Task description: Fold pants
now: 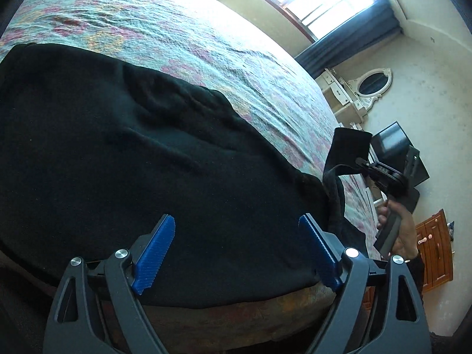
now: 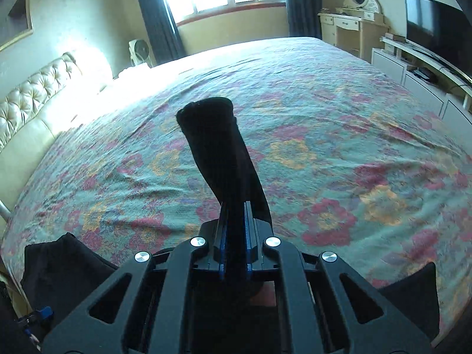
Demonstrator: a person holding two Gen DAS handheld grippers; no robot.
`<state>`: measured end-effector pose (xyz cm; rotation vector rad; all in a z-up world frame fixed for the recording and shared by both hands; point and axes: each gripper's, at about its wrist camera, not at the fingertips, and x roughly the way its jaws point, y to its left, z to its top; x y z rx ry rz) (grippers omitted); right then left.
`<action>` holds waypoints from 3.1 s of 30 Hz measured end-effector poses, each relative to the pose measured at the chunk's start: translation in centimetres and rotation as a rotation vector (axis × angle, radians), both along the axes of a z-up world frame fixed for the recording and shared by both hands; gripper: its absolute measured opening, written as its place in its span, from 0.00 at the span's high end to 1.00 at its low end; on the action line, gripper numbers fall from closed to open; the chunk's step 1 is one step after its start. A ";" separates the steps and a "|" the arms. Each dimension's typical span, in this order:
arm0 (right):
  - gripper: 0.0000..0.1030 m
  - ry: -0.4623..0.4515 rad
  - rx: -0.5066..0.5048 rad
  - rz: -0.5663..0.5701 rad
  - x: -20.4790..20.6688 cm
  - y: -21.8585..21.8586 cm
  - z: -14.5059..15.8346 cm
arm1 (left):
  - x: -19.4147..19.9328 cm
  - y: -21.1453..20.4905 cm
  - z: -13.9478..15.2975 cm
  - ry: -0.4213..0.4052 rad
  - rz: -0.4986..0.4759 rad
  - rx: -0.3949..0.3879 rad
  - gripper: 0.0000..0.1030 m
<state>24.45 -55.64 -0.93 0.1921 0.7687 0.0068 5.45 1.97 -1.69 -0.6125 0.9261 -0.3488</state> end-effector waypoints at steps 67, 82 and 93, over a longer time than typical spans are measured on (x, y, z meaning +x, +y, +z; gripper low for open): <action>0.89 -0.122 0.755 -0.606 -18.3 -19.7 -11.9 | 1.1 -5.7 -0.3 -0.018 -0.120 0.062 0.18; 0.89 -0.300 0.629 -0.228 -14.7 -11.2 3.2 | 0.9 -1.6 0.5 -0.021 -0.045 0.078 0.18; 0.89 -0.229 0.514 0.121 -11.8 3.0 7.0 | -0.2 3.3 1.0 -0.020 0.049 0.064 0.18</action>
